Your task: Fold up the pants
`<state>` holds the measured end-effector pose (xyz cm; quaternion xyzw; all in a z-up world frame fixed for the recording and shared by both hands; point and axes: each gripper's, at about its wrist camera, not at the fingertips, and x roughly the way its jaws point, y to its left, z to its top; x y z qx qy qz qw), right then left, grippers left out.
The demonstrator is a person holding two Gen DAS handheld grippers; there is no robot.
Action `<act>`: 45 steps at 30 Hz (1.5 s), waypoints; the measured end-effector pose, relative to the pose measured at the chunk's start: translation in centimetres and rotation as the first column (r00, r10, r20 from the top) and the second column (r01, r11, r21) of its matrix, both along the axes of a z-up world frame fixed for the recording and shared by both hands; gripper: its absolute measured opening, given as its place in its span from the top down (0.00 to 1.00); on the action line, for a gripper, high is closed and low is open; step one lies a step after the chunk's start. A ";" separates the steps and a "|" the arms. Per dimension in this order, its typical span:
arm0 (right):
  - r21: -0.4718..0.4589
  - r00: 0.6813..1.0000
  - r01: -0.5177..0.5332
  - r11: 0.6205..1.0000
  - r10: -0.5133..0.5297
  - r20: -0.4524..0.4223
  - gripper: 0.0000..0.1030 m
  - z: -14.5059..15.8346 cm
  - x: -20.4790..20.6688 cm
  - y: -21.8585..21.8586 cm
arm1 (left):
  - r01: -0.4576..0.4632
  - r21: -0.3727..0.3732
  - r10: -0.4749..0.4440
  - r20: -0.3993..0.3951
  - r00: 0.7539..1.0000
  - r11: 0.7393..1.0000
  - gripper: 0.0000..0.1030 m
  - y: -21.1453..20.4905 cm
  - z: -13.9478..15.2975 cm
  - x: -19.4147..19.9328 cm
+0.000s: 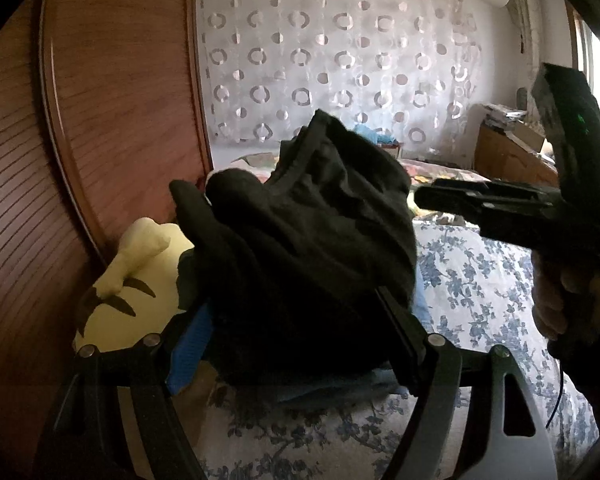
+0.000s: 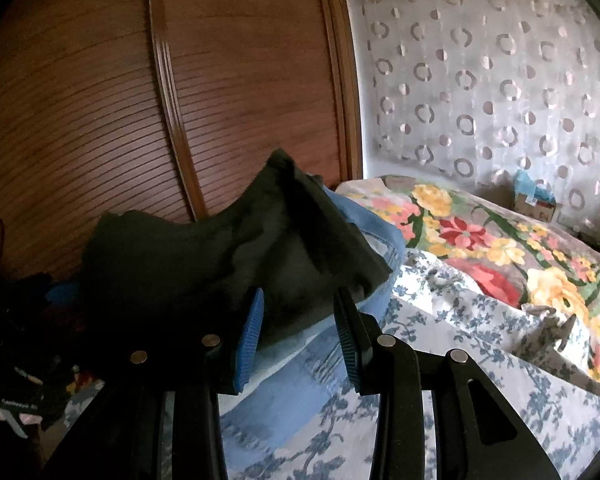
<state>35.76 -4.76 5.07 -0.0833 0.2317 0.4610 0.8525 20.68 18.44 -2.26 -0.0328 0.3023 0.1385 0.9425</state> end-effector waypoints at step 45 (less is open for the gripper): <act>0.089 0.959 0.280 0.956 -0.283 0.022 0.58 2.1 -17.7 -10.4 | 0.235 0.037 -0.238 0.141 0.961 0.971 0.01 -10.5 6.2 -8.7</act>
